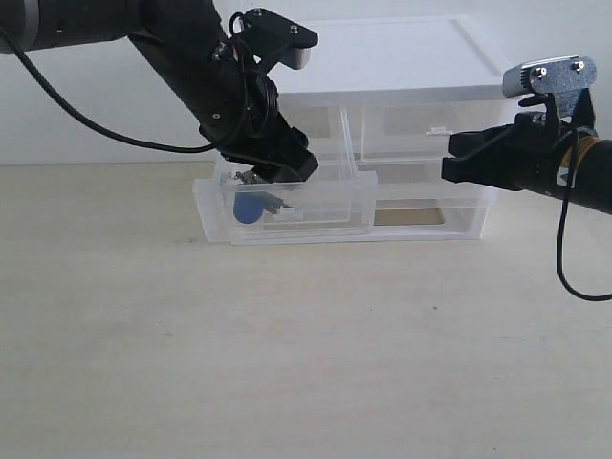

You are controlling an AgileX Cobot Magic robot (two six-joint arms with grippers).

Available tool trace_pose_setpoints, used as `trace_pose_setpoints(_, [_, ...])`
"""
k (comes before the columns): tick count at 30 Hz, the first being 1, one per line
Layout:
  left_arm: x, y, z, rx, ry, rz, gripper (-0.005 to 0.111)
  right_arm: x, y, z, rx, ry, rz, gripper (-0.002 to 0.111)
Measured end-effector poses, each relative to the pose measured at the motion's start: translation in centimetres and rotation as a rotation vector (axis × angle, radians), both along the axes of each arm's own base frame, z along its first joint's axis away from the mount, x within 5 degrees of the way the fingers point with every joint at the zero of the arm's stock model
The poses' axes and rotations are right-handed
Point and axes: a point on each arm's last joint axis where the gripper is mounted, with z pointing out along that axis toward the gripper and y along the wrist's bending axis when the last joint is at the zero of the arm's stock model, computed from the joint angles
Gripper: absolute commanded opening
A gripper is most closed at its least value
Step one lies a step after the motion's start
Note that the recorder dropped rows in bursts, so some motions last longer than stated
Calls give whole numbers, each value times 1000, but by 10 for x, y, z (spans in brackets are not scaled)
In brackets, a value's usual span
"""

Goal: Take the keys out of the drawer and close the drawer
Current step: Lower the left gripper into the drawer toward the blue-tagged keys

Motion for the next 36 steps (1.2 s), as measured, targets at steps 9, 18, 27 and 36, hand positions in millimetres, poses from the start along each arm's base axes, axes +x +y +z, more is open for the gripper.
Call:
trace_pose_setpoints(9, [6, -7, -17, -32, 39, 37, 33, 0, 0, 0, 3, 2, -1, 1])
trace_pose_setpoints(18, [11, -2, -20, 43, -6, 23, 4, 0, 0, 0, 5, 3, -1, 1])
trace_pose_setpoints(27, [19, -5, -9, 74, -119, -66, 4, 0, 0, 0, 5, 3, -1, 1])
trace_pose_setpoints(36, [14, 1, 23, 284, -204, -370, 48, 0, 0, 0, 5, 3, -1, 1])
